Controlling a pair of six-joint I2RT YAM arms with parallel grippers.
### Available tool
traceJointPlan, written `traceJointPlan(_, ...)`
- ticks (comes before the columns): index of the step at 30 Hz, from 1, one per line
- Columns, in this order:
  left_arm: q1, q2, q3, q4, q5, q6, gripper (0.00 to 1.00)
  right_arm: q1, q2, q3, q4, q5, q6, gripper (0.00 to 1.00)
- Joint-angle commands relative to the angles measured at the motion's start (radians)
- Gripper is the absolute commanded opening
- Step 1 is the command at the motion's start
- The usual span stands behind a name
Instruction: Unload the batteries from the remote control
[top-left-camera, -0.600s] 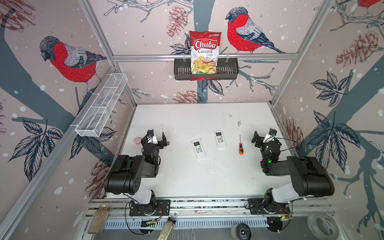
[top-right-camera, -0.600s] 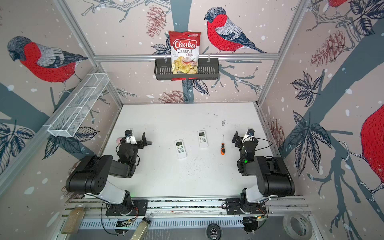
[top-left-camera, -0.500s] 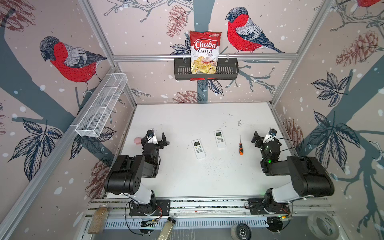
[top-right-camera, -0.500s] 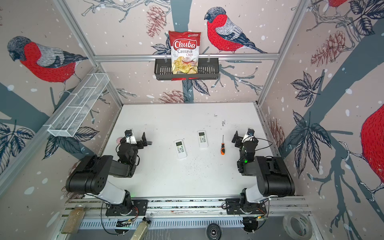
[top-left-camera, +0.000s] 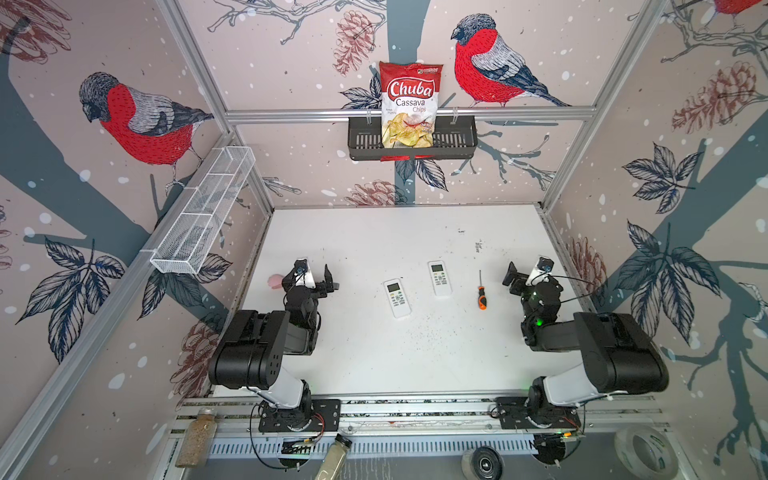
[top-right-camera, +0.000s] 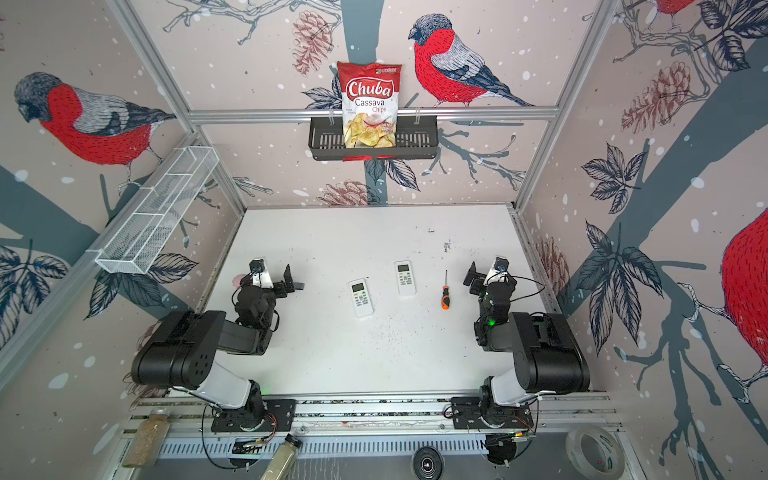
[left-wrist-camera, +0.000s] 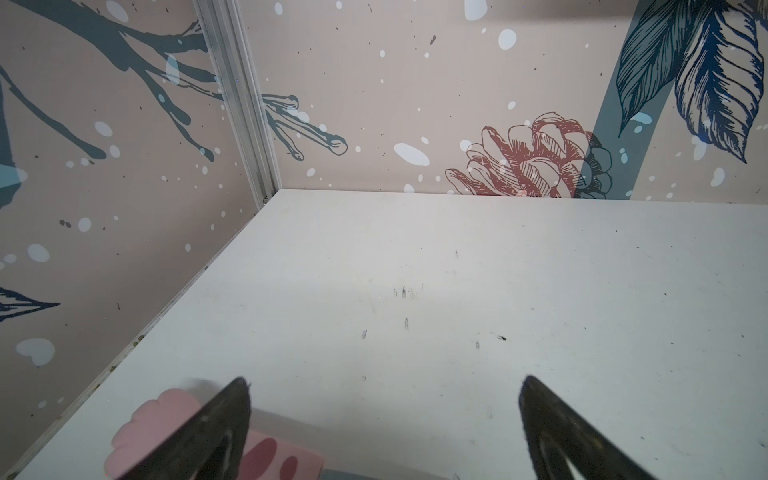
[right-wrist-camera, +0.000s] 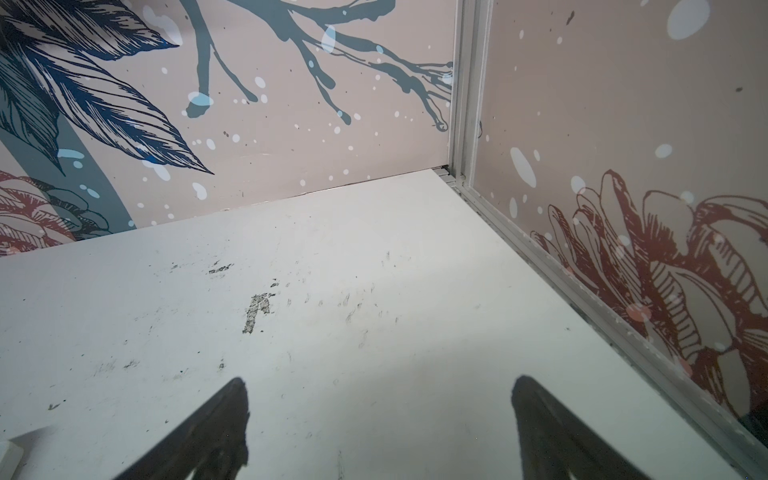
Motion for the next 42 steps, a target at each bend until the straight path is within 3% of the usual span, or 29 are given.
traceJointPlan(1, 0.001, -0.001, 0.004, 0.014, 0.011, 0.002, 0.99, 0.000, -0.003, 0.005, 0.005, -0.008, -0.001, 0.99)
traceJointPlan(11, 0.013, -0.001, 0.007, 0.005, 0.021, -0.004, 0.99, 0.001, -0.004, 0.005, 0.003, -0.008, -0.002, 1.00)
traceJointPlan(13, 0.000, -0.009, 0.005, 0.005, -0.025, -0.007, 0.99, 0.021, -0.018, 0.012, -0.007, 0.078, 0.002, 0.99)
traceJointPlan(14, -0.014, -0.042, 0.027, -0.065, -0.113, -0.020, 0.99, 0.037, -0.044, 0.028, -0.033, 0.135, 0.000, 0.99)
traceJointPlan(17, -0.018, -0.115, 0.163, -0.372, -0.175, -0.037, 0.99, 0.047, -0.146, 0.150, -0.379, 0.238, 0.077, 0.99)
traceJointPlan(19, -0.022, -0.126, 0.264, -0.546, -0.195, -0.071, 0.99, 0.048, -0.177, 0.191, -0.472, 0.260, 0.118, 0.99)
traceJointPlan(26, -0.080, -0.048, 0.665, -1.139, -0.077, -0.236, 0.99, 0.056, -0.215, 0.331, -0.752, 0.275, 0.260, 0.99)
traceJointPlan(32, -0.233, 0.134, 1.007, -1.609, -0.106, -0.331, 0.98, 0.071, -0.156, 0.442, -0.929, 0.252, 0.336, 0.99)
traceJointPlan(36, -0.339, 0.241, 1.150, -1.768, -0.166, -0.413, 0.95, 0.100, -0.122, 0.444, -0.927, 0.227, 0.347, 1.00)
traceJointPlan(42, -0.424, 0.318, 1.221, -1.834, -0.109, -0.513, 0.81, 0.145, -0.058, 0.499, -0.953, 0.213, 0.343, 0.95)
